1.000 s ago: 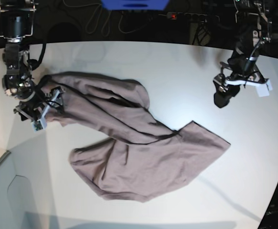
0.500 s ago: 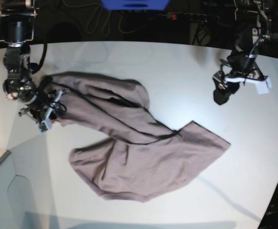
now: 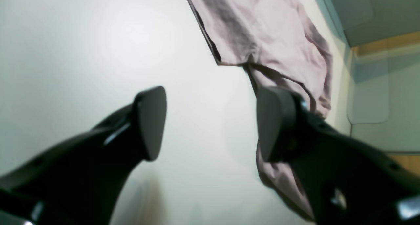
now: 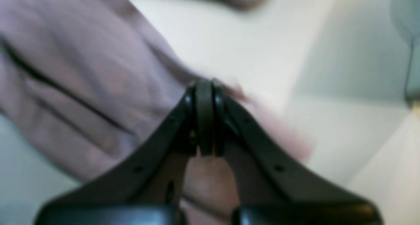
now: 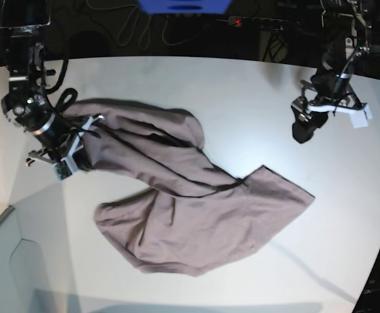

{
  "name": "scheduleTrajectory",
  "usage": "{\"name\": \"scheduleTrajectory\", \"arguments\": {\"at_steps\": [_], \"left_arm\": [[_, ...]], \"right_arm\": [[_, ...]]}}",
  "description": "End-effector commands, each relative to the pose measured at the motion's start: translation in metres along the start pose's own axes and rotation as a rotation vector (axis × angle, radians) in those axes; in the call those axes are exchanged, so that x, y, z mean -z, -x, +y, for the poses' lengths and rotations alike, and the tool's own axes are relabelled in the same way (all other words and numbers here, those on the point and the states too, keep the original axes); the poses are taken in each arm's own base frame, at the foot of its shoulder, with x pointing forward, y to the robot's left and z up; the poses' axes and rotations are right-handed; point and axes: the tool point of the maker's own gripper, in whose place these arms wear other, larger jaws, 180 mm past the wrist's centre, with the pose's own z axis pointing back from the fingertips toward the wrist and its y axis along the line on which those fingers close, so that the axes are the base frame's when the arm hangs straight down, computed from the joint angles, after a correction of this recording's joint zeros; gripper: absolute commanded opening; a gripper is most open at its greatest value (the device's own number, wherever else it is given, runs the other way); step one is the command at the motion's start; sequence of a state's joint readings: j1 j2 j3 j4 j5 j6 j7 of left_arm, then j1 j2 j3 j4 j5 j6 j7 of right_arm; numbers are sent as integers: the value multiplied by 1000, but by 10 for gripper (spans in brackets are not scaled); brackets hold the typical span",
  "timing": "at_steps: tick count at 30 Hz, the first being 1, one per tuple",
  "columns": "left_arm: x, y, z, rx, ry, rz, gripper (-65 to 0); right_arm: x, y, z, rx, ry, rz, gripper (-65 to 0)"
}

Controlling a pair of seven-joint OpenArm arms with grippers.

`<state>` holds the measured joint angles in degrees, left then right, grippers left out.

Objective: Layout the t-shirt on the table in an organized manner, then fold the t-shirt properly
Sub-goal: 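Move both grippers to the bunched shirt body and grasp fabric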

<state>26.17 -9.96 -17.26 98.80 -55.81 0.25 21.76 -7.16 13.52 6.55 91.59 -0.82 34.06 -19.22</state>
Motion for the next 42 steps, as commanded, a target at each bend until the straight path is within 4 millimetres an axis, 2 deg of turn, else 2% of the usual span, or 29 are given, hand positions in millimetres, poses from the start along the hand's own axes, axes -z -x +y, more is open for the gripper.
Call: {"name": "scheduleTrajectory", "arguments": {"at_steps": [1, 4, 7, 10, 13, 15, 19, 22, 23, 25, 29, 33, 35, 38, 39, 42], "left_arm": [[-1, -10, -8, 3, 28, -31, -232], [-5, -7, -3, 1, 17, -24, -232], [-10, -22, -2, 0, 10, -64, -232], [-22, -36, 9, 6, -23, -104, -232], [-31, -53, 23, 11, -61, -150, -232], [-37, -65, 32, 13, -85, -183, -232], [-49, -78, 48, 16, -131, -218, -232], [-54, -79, 54, 17, -149, -222, -231], [-56, -76, 56, 18, -157, -215, -231], [-58, -73, 59, 19, -166, -206, -231], [-62, -66, 63, 16, -177, -189, -230], [-62, -58, 63, -17, -181, -190, -230], [-62, -53, 63, -29, -185, -188, -230], [-55, -32, 57, -52, -170, -142, -230], [-51, -23, 52, -54, -156, -117, -230], [-36, 20, 25, -71, -83, -4, -230]], "right_arm": [[-7, -19, 2, -18, -4, -65, -650], [-22, -38, 24, -19, -15, -126, -650], [-35, -57, 53, -1, -44, -184, -650], [-45, -70, 104, -1, -153, -222, -650], [-54, -75, 166, -3, -313, -236, -650], [-58, -79, 200, -4, -405, -248, -650], [-67, -85, 254, -10, -558, -264, -650], [-65, -93, 282, -4, -630, -281, -650], [-63, -91, 287, 2, -642, -272, -643], [-58, -87, 289, 3, -648, -258, -577], [-61, -87, 302, -13, -687, -260, -387], [-61, -88, 300, -16, -684, -266, -219], [-57, -87, 291, -28, -664, -265, -183], [-47, -87, 272, -34, -615, -260, -168], [-43, -86, 261, -29, -584, -255, -167], [-31, -82, 227, -17, -492, -242, -165]]}}
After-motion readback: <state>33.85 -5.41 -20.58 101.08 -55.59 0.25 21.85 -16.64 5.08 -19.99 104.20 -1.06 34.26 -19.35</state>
